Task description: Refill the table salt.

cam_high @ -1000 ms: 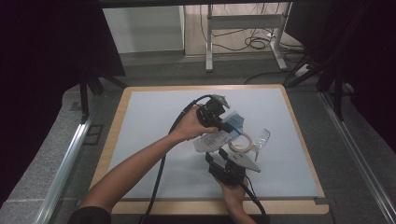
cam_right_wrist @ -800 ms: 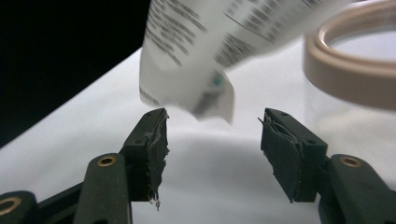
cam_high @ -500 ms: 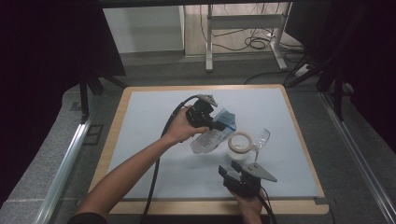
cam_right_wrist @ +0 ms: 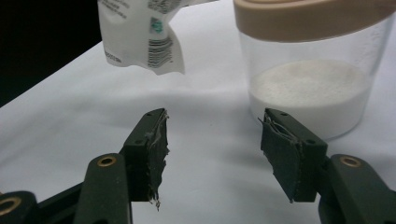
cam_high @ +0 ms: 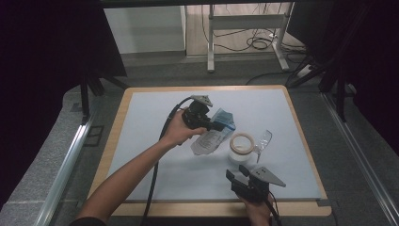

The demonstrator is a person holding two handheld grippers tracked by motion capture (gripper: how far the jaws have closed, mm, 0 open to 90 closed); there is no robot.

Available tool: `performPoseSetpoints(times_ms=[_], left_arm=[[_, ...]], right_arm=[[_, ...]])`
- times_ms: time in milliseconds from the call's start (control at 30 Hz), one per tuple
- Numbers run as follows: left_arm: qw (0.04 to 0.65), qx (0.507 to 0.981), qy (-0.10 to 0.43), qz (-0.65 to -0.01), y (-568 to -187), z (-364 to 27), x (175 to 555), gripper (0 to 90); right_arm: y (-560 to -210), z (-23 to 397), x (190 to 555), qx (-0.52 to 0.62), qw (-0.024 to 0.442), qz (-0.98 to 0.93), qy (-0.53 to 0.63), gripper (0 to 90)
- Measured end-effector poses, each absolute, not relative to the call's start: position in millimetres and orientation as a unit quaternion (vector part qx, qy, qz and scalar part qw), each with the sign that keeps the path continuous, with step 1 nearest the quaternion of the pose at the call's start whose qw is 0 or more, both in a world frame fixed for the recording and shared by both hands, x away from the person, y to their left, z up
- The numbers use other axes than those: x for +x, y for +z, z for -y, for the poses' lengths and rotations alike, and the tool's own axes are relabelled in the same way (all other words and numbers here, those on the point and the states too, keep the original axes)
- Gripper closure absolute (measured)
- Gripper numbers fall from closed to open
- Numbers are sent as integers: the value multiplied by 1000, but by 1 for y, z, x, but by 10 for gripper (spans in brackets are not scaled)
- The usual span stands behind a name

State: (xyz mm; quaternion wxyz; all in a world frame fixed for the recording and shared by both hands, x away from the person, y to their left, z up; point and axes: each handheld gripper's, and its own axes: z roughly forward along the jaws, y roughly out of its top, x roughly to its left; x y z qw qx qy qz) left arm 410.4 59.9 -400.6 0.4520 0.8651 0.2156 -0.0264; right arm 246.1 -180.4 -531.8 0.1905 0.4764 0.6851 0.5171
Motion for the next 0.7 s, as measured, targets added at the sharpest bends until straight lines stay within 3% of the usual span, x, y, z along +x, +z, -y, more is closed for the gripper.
performPoseSetpoints(times_ms=[700], left_arm=[[519, 799, 19, -303, -419, -157, 404, 900]], right_arm=[[-528, 195, 248, 477, 215, -683, 509, 417]])
